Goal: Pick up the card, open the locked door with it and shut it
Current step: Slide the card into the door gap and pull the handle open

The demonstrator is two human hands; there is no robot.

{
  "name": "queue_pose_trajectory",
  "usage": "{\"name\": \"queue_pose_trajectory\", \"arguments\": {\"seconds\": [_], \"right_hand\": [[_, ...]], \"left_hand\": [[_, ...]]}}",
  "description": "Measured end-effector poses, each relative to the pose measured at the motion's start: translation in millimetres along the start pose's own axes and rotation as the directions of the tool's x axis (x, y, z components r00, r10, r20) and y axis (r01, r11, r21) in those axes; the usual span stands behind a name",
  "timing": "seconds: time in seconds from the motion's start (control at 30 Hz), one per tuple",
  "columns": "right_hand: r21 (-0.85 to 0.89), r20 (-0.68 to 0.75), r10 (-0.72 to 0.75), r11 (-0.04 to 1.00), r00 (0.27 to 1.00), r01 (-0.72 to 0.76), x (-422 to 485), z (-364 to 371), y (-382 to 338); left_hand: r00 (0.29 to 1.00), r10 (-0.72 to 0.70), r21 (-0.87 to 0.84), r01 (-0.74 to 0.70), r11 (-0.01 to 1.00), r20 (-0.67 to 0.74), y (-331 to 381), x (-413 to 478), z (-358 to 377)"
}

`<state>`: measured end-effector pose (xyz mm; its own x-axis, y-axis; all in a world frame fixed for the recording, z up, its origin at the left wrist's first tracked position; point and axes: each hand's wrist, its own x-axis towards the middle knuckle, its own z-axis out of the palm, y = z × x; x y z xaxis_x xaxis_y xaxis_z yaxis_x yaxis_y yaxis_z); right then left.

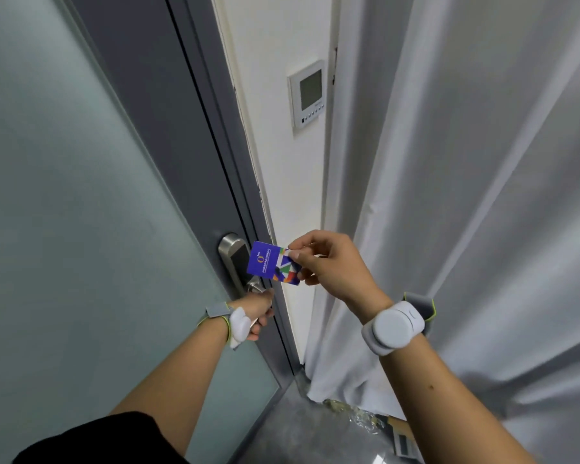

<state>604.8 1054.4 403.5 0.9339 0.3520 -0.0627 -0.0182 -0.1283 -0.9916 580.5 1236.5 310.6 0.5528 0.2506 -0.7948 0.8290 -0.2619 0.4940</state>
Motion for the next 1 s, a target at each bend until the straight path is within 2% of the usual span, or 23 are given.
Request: {"name": "queue_pose_trajectory", "arguments": {"seconds": [0.1,0.17,0.23,0.3,0.4,0.47,0.57,0.67,0.83,1.0], "right_hand": [[-0.072,-0.010,-0.025,0.997,1.000,0.024,11,11,4],[-0.133,-0.013,-0.051,0.990,0.999,0.049,20,21,7],[-0.169,-0.013,-0.061,0.984,0.998,0.058,27,33,11],[-0.197,-0.006,-0.052,0.979,0.999,0.050,31,43,14],[-0.258,0.006,-0.035,0.966,0.999,0.035,33,47,17],[-0.300,-0.007,-0.040,0.953,0.999,0.037,35,50,19],[-0.366,-0.010,-0.050,0.930,0.999,0.042,37,54,21],[-0.446,-0.003,-0.064,0.893,0.998,0.056,44,59,20],[-0.490,0.010,-0.072,0.869,0.997,0.068,56,65,20],[-0.514,0.010,-0.100,0.853,0.995,0.091,61,66,22]], "left_hand": [[1.000,0.018,0.005,-0.018,1.000,0.019,1,1,4],[0.984,0.162,0.052,-0.159,0.986,-0.069,0,8,9],[0.965,0.234,0.118,-0.221,0.968,-0.117,-3,18,10],[0.972,0.222,0.049,-0.218,0.975,-0.083,-5,19,7],[0.969,0.245,0.045,-0.244,0.969,-0.034,-3,20,6],[0.983,0.186,0.027,-0.186,0.982,0.008,-4,22,2],[0.996,0.013,-0.026,-0.010,1.000,0.090,-2,18,-4],[0.989,-0.054,-0.009,0.056,0.998,0.136,2,14,-7],[0.986,-0.078,0.092,0.065,0.994,0.146,6,14,-10],[0.988,-0.024,0.055,0.016,0.998,0.150,7,10,-7]]}}
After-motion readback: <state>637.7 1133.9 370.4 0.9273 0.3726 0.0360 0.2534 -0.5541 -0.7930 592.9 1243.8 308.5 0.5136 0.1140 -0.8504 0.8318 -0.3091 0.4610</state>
